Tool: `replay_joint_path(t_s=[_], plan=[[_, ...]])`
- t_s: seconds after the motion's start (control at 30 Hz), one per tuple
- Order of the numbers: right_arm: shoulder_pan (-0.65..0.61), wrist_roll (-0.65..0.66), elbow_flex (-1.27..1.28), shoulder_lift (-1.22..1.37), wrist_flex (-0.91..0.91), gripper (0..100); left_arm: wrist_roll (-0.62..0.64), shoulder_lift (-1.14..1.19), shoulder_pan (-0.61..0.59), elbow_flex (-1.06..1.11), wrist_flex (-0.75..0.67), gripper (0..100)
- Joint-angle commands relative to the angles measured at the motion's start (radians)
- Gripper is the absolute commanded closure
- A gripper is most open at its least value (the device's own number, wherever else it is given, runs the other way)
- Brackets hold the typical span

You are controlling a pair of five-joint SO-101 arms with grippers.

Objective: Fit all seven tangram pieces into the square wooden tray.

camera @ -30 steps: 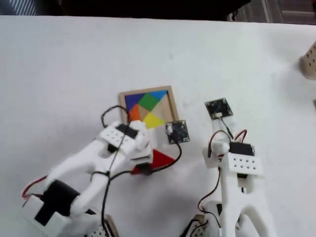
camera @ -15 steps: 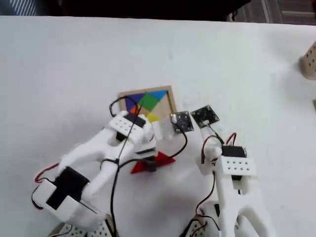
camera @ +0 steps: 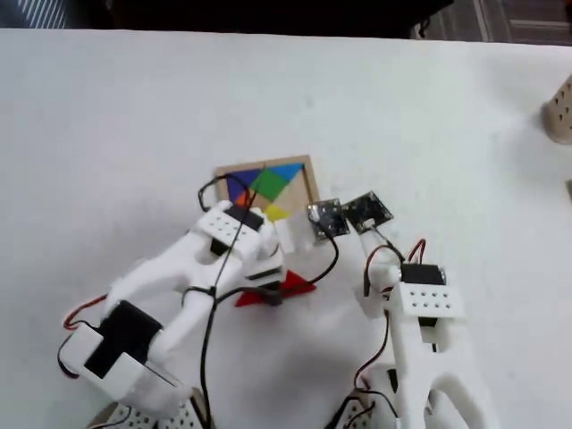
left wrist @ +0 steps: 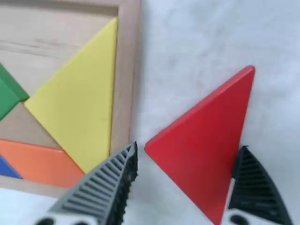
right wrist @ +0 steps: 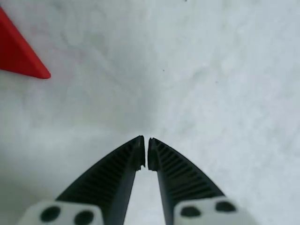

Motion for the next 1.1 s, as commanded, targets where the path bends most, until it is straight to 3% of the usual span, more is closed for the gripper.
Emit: replay_joint_path(t_s=[0.0, 0.3, 0.43, 0.57, 0.83, 0.97, 1.07], plan=[[-0.007, 0.012, -0.005, -0.033, 0.001, 97.9, 0.009, -0.002, -0.012, -0.048, 0.009, 68], [-0.007, 0.017, -0.003, -0.028, 0.001, 97.9, 0.021, -0.007, -0.008, -0.052, -0.002, 68], [-0.008, 0.018, -0.003, -0.028, 0.001, 97.9, 0.121, -0.008, -0.01, -0.046, -0.086, 68], [-0.01, 0.018, -0.003, -0.028, 0.001, 97.9, 0.133, -0.008, -0.01, -0.044, -0.098, 68], [-0.008, 0.018, -0.003, -0.03, -0.001, 97.9, 0.121, -0.005, -0.01, -0.044, -0.078, 68], [-0.008, 0.018, -0.003, -0.03, -0.001, 97.9, 0.012, -0.004, -0.01, -0.044, 0.009, 68], [-0.008, 0.018, -0.003, -0.03, -0.001, 97.9, -0.002, -0.004, -0.01, -0.044, 0.031, 68]])
